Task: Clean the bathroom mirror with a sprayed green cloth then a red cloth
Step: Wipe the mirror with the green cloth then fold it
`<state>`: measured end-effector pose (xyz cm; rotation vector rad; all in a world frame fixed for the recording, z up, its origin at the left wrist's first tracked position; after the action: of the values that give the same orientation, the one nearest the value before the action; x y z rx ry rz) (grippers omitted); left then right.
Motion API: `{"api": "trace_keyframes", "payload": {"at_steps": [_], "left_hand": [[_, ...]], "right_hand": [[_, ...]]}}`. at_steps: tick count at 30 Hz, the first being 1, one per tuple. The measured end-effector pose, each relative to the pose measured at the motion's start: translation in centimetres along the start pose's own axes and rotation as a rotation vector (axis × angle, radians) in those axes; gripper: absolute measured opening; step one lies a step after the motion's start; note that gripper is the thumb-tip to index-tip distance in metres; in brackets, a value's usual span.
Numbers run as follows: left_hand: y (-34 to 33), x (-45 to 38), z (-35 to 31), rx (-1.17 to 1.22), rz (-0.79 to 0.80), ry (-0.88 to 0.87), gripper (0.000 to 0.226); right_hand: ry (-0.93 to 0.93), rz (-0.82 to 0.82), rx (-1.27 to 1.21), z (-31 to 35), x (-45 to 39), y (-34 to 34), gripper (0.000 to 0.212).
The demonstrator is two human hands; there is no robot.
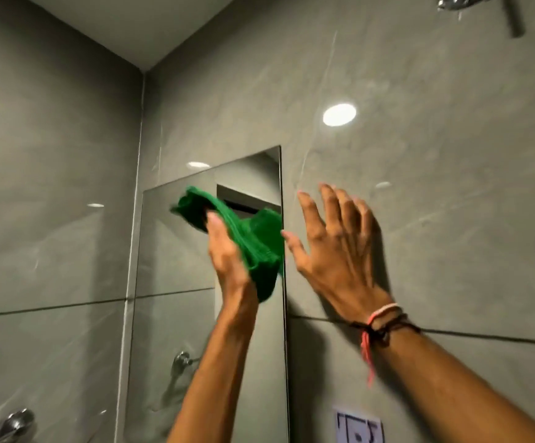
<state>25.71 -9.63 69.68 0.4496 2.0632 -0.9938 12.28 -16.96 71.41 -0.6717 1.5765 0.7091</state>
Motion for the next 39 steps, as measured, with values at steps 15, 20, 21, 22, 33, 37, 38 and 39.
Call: {"api": "trace_keyframes", "payload": {"at_steps": [15, 20, 21, 22, 33, 37, 38, 39], "left_hand": [[-0.5, -15.5, 5.5, -0.849, 0.286, -0.558, 0.054], [12.0, -20.9, 11.7, -0.845, 0.058, -0.242, 0.051], [14.6, -21.0, 13.1, -0.844, -0.002, -0.157, 0.051], [17.5, -20.3, 14.8, -0.847, -0.055, -0.056, 0.051], [27.1, 10.2, 23.1, -0.770, -0.415, 0.507, 0.051], [19.4, 18.6, 19.3, -0.726, -0.341, 0.415, 0.055], [17.1, 20.3, 18.2, -0.716, -0.307, 0.377, 0.058], [14.7, 21.7, 17.1, -0.711, -0.271, 0.343, 0.060]], "right_hand": [[0.197, 0.012, 0.425, -1.7, -3.1, -4.5, 0.076], [0.229, -0.174, 0.395, -2.0, -3.5, -5.9, 0.077], [0.231, -0.207, 0.385, -2.2, -3.9, -6.1, 0.078], [0.231, -0.227, 0.372, -2.3, -4.0, -6.6, 0.079], [0.198, -0.135, 0.218, -1.7, -2.5, -5.9, 0.066], [0.221, 0.005, 0.229, -1.3, -3.0, -3.7, 0.069], [0.236, 0.049, 0.229, -1.2, -3.0, -3.2, 0.071], [0.259, 0.092, 0.229, -1.1, -2.9, -2.8, 0.073]]}}
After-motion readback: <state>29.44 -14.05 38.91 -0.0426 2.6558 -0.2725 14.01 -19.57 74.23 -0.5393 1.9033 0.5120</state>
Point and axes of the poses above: each hand's wrist, its own x-axis away from the middle knuckle, its own y-axis out of the back of the hand, z = x × y, the point moved 3 cm from there along -x, towards the middle knuckle, and after that the axes turned 1 degree about x, right-handed, at the moved point
